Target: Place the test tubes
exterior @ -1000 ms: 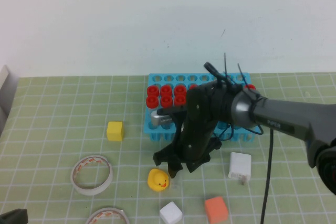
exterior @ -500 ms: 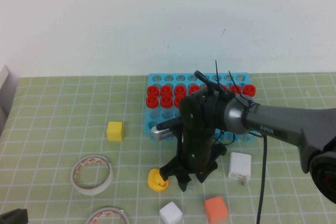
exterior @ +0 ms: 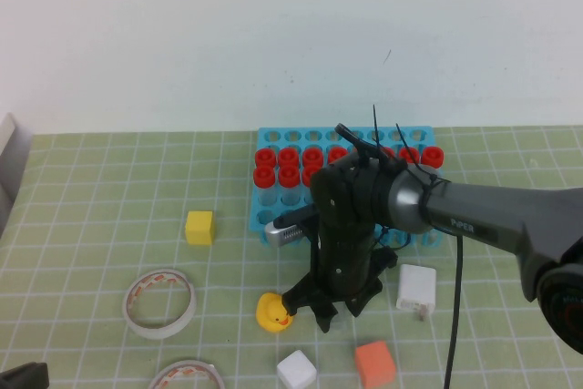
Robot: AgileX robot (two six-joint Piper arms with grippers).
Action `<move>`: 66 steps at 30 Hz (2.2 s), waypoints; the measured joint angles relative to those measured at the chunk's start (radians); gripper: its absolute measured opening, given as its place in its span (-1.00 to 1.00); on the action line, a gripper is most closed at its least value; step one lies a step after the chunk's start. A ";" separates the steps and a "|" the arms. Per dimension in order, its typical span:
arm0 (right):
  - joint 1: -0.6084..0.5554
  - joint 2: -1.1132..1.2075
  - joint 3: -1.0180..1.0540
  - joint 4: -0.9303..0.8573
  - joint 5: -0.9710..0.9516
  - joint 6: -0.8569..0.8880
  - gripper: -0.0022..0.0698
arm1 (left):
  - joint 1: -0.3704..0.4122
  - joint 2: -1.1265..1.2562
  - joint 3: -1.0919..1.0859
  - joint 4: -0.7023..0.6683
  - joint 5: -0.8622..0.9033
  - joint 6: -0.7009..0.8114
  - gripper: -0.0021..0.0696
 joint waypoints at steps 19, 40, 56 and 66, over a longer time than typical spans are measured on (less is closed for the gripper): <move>0.019 -0.023 0.000 -0.049 0.011 -0.002 -0.30 | 0.000 0.000 0.000 0.000 -0.002 0.000 -0.95; 0.317 -0.400 0.008 -0.510 -0.194 0.266 -0.30 | 0.000 0.000 0.000 0.000 -0.018 0.004 -0.95; 0.347 -0.893 0.536 -0.887 -0.645 0.533 -0.30 | 0.000 0.000 0.000 0.000 -0.027 0.005 -0.95; 0.347 -1.022 0.905 -1.160 -0.989 0.806 -0.30 | 0.000 0.000 0.000 0.000 -0.062 0.006 -0.95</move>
